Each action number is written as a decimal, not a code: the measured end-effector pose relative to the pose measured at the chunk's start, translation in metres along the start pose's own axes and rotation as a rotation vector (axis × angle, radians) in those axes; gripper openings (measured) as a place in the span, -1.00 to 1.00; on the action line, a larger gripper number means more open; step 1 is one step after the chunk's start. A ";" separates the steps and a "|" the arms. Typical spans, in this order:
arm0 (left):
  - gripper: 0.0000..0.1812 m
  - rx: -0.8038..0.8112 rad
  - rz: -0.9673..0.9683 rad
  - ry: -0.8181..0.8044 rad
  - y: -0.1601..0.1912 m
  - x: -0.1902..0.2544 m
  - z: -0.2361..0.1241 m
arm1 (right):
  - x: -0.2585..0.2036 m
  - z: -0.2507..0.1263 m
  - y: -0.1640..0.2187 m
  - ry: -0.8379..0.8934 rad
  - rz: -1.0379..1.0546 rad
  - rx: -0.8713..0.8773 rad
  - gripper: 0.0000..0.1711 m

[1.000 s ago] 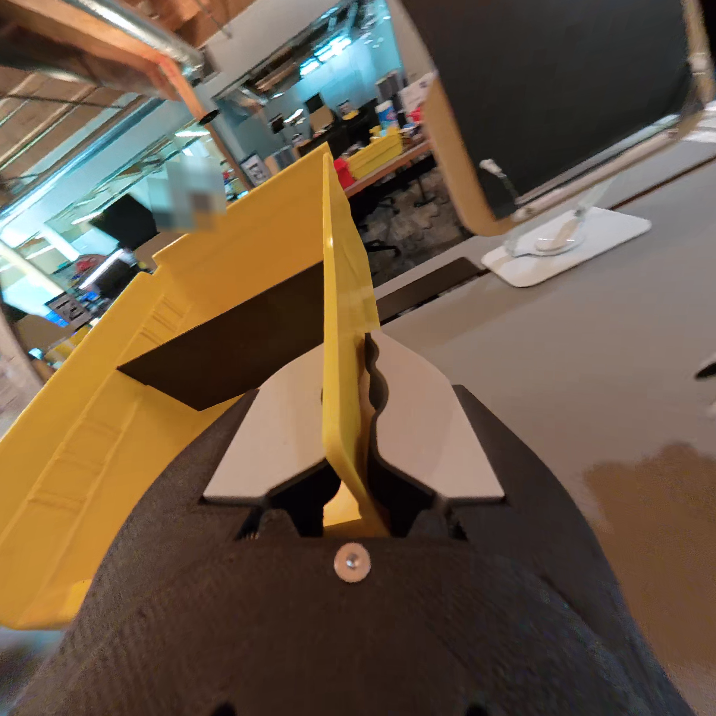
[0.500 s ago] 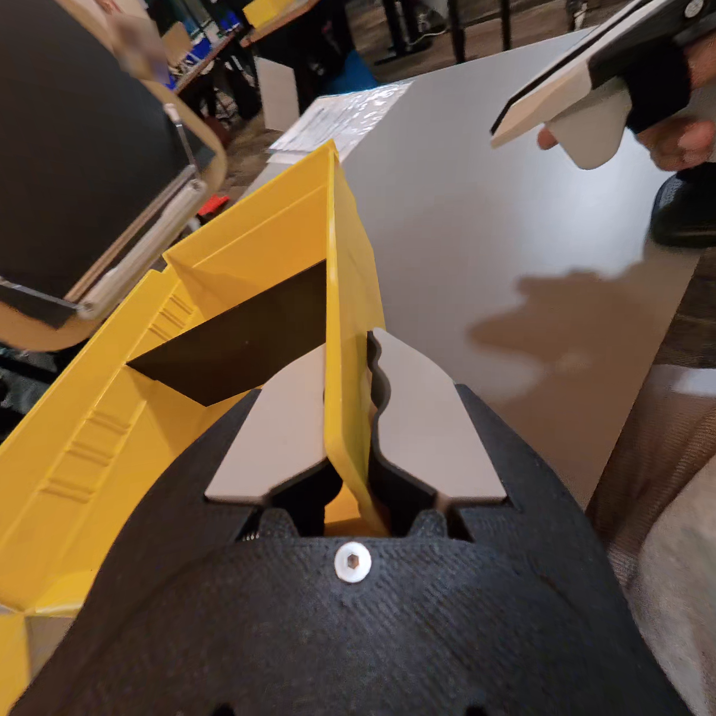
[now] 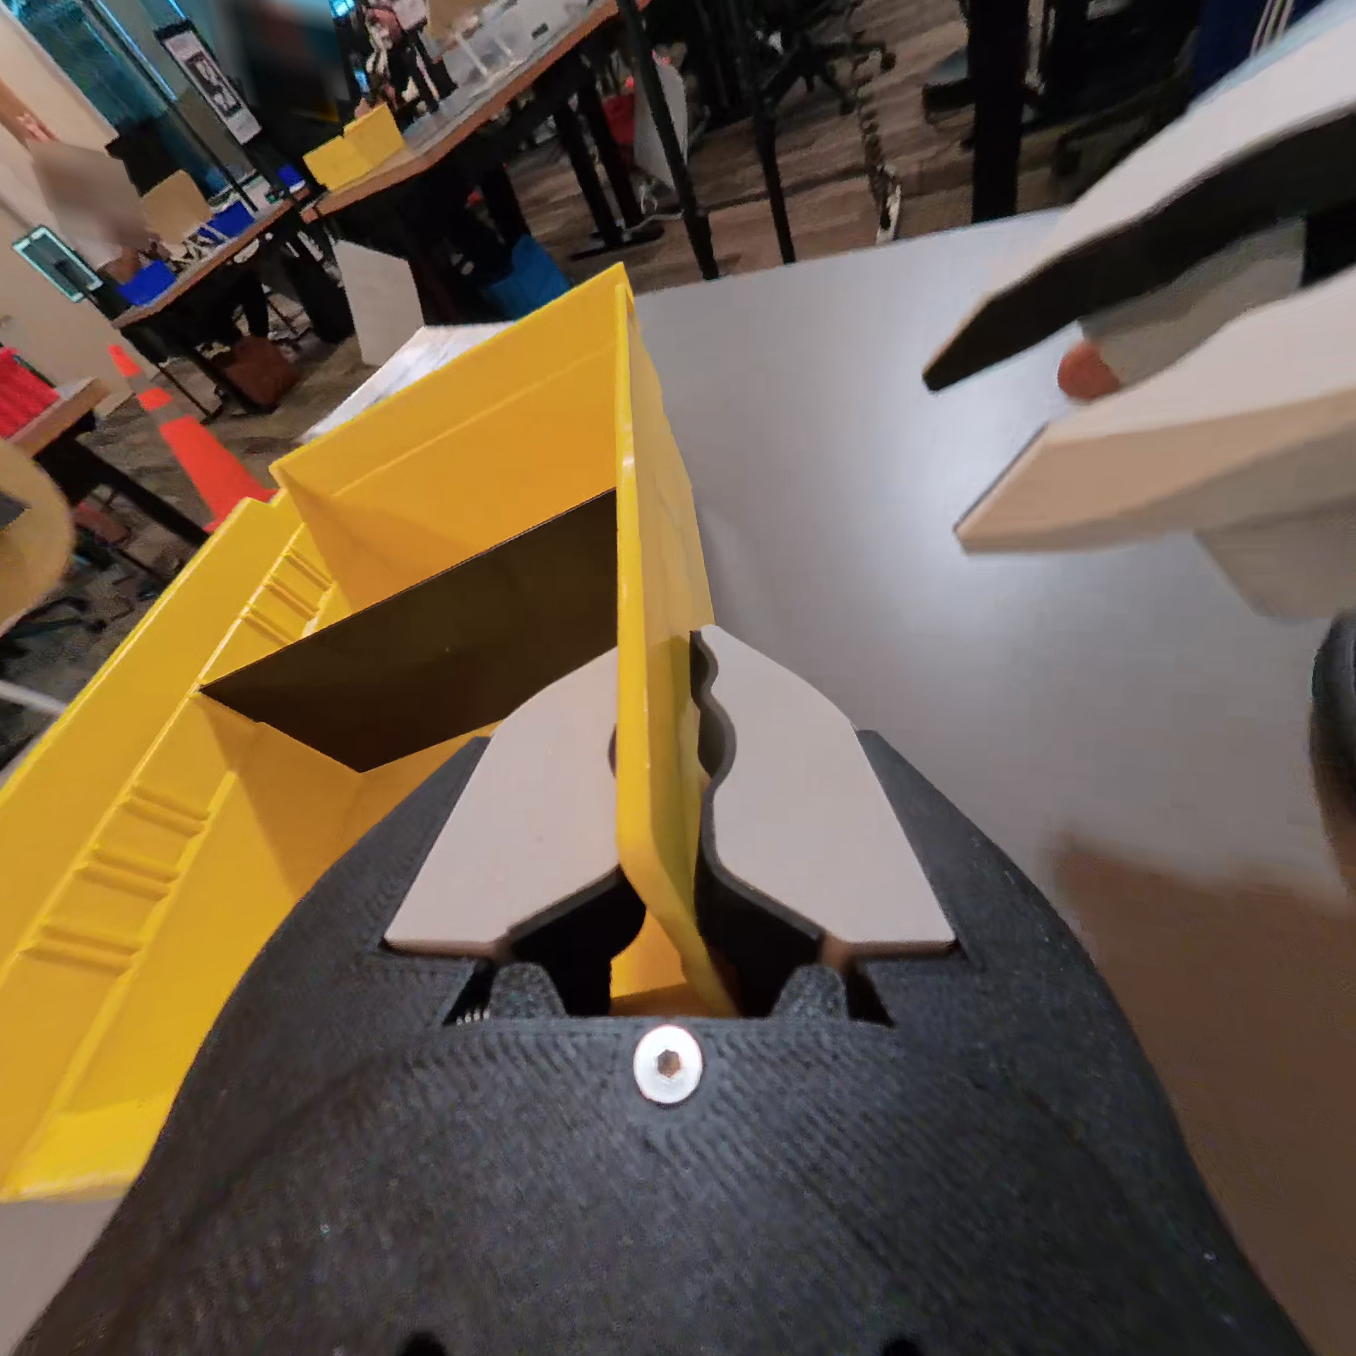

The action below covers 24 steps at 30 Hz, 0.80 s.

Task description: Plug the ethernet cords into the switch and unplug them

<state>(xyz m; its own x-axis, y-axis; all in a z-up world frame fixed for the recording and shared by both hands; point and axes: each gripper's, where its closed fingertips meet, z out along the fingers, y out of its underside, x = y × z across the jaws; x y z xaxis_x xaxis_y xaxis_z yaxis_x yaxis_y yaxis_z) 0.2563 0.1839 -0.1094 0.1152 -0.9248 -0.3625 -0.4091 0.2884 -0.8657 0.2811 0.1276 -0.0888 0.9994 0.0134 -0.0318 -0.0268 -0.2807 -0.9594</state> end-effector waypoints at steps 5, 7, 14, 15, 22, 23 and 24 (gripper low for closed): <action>-0.92 0.099 -0.103 0.064 -0.024 0.018 0.052 | 0.038 -0.022 -0.030 0.151 0.125 0.215 -0.56; -0.93 0.128 -0.107 0.090 -0.035 0.025 0.065 | 0.053 -0.032 -0.034 0.201 0.156 0.265 -0.51; -0.39 0.288 -0.234 0.312 -0.074 0.042 0.039 | 0.078 -0.027 -0.012 0.330 0.118 0.187 -0.36; -0.33 0.317 -0.238 0.291 -0.075 0.033 0.026 | 0.076 -0.022 -0.006 0.334 0.098 0.156 -0.33; -0.08 0.276 -0.379 0.110 0.003 -0.050 -0.079 | 0.049 0.007 0.019 0.371 -0.135 -0.015 -0.11; -0.09 0.259 -0.433 0.083 0.024 -0.062 -0.093 | 0.048 0.009 0.014 0.400 -0.162 0.004 -0.13; -0.12 0.248 -0.484 0.048 0.045 -0.072 -0.108 | 0.047 0.011 0.009 0.429 -0.187 0.024 -0.12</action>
<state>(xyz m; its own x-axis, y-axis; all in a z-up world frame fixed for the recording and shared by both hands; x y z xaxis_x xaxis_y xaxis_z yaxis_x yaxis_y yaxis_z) 0.1321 0.2368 -0.0851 0.1938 -0.9750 0.1092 -0.0933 -0.1291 -0.9872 0.3278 0.1364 -0.1017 0.9056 -0.3382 0.2559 0.1589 -0.2889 -0.9441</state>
